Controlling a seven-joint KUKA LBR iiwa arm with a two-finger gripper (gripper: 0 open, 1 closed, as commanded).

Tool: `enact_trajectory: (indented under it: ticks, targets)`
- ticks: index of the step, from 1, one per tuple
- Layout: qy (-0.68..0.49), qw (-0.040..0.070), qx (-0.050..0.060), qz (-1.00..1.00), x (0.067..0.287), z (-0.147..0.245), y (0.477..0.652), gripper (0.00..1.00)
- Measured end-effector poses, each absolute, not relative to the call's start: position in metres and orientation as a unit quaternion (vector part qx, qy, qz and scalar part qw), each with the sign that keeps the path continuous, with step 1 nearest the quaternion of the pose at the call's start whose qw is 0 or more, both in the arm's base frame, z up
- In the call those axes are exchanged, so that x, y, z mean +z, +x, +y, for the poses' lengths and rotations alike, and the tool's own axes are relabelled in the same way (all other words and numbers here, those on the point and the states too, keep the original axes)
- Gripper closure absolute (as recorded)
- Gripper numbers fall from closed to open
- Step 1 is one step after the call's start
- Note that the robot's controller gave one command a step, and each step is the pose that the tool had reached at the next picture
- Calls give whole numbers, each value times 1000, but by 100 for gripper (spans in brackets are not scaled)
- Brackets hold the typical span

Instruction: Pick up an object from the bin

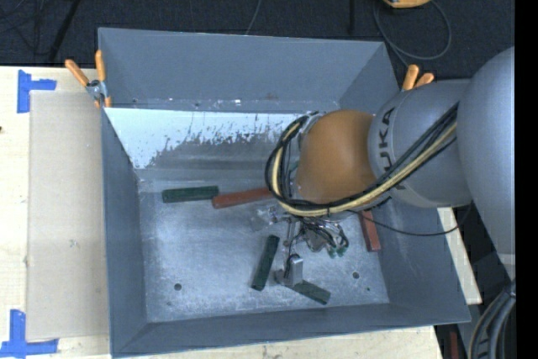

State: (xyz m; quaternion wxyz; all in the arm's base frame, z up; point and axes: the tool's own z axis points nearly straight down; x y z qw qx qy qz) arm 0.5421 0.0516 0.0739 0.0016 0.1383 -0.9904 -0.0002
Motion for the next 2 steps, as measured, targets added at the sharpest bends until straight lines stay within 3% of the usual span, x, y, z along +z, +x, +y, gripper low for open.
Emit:
enact_trajectory:
  ticks: [1, 2]
  targets:
    - [138, 2, 0, -990, 76, 52, 543, 100]
    - [167, -4, 1, -986, 206, 27, 544, 100]
